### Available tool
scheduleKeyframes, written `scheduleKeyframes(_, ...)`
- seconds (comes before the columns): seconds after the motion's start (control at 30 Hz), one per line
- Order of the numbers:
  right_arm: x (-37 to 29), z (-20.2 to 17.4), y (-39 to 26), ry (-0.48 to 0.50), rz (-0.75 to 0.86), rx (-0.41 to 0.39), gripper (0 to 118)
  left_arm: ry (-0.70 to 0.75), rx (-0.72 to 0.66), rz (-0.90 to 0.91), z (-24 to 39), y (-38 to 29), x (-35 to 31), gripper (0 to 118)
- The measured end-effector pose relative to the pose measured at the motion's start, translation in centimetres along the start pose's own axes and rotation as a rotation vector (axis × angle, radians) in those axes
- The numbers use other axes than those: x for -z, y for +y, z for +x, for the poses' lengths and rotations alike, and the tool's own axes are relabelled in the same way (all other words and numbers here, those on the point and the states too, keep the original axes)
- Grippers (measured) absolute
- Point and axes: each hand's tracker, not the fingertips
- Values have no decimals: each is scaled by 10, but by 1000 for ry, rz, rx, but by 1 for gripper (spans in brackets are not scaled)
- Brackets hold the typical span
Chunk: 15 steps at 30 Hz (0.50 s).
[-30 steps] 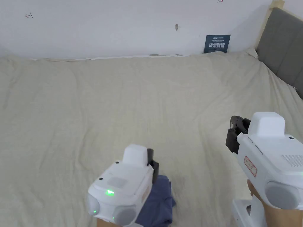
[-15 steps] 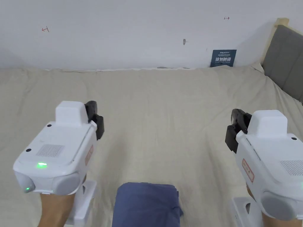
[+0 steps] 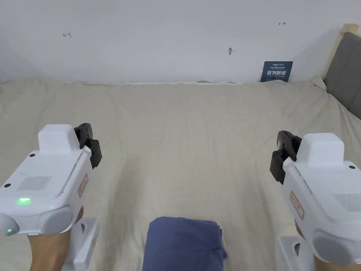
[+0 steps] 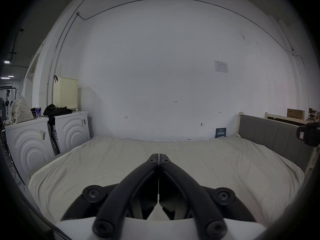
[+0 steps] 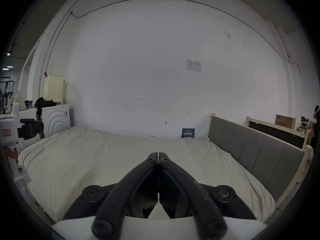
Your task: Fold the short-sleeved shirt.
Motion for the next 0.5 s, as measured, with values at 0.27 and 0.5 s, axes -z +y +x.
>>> scheduleKeyframes(0.27,21,-33,-55,101,-149,35,2,-2,-12,-19,-3,-9,2,0)
scheduleKeyframes(0.5,48,-76,-153,189,-422,-3,2,-13,-19,-43,-9,-18,2,0)
